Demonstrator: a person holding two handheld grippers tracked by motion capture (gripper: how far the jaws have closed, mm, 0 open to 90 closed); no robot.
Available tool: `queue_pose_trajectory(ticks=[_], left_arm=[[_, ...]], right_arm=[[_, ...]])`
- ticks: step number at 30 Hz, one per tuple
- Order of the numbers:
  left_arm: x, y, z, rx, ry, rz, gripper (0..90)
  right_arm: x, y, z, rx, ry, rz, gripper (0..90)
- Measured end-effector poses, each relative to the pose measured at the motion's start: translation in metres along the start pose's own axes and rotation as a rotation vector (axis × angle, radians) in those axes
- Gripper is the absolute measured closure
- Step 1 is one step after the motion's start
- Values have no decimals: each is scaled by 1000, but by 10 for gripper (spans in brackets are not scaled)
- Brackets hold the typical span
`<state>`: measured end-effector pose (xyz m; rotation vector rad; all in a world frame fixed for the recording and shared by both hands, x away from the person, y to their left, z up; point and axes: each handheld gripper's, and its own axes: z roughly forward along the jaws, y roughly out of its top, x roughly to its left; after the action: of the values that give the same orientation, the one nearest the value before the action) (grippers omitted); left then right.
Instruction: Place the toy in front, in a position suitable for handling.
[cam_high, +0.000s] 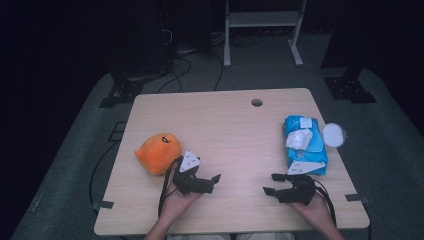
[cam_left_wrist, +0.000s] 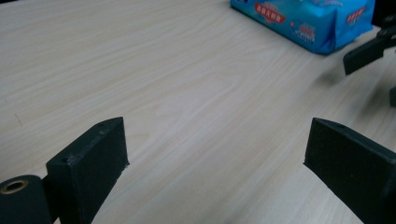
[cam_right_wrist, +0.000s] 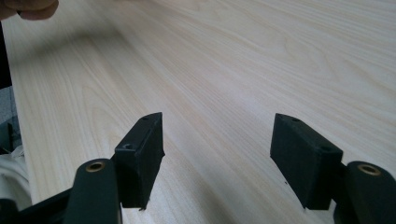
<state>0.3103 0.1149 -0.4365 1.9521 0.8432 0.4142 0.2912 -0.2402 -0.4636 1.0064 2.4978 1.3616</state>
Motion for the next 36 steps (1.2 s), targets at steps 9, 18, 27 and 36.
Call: queue_pose_trajectory(ticks=[9,18,27,36], left_arm=[[25,16,-23,-92,92,-23,64],[64,14,-59,-207,224,-90,63],[92,1,-73,-245,326,-174,63],[112,-14,-73,-221,389,-208,64]], right_arm=[[-3,-3,2,7,8,12,335],[1,-1,6,21,0,1,335],[5,0,7,32,-4,-13,338],[5,-1,10,47,6,-16,337]])
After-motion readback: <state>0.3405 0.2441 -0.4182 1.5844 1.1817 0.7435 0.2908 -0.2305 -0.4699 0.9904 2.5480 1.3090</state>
